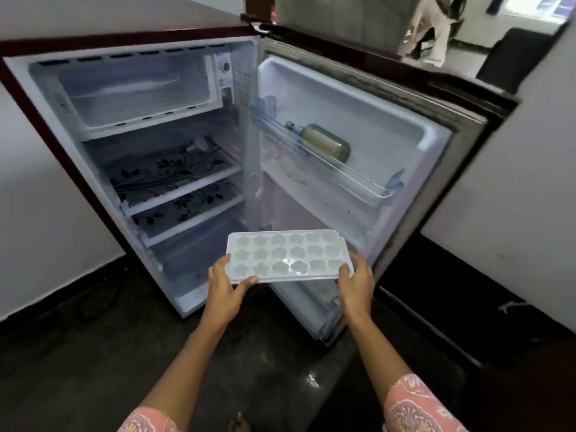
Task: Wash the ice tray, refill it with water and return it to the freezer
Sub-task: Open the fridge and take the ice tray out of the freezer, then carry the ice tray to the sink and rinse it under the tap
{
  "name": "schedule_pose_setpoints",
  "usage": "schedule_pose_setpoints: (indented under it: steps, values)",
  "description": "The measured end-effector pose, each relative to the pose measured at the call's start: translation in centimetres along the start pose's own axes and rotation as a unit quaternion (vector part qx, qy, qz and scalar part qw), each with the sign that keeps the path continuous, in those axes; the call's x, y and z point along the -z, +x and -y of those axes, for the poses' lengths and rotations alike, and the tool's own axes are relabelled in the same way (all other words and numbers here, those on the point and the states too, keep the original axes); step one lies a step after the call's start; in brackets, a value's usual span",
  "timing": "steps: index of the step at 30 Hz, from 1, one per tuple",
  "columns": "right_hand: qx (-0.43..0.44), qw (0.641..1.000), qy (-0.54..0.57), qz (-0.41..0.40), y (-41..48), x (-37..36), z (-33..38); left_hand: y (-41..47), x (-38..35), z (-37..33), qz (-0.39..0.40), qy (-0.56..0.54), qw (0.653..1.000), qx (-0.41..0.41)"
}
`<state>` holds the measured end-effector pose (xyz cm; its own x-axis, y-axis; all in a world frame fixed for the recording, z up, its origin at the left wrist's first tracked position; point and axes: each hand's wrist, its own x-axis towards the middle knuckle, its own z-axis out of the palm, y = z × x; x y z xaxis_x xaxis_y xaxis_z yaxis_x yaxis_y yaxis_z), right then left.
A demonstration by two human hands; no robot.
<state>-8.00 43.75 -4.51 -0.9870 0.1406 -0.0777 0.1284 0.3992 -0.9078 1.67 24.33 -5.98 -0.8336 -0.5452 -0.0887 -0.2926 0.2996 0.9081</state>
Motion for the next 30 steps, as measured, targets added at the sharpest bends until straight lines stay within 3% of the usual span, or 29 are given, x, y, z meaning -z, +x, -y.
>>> schedule_pose_setpoints:
  steps: [15, 30]
  values:
    - [-0.074, 0.98, -0.028, -0.18, -4.0, 18.1, -8.2, -8.9, -14.1, -5.4, 0.17, -0.003, 0.978, -0.117]
    - [-0.173, 0.896, -0.043, -0.407, -1.9, 33.0, -13.4, -9.7, -32.7, -14.7, 0.39, 0.004, 0.892, -0.227]
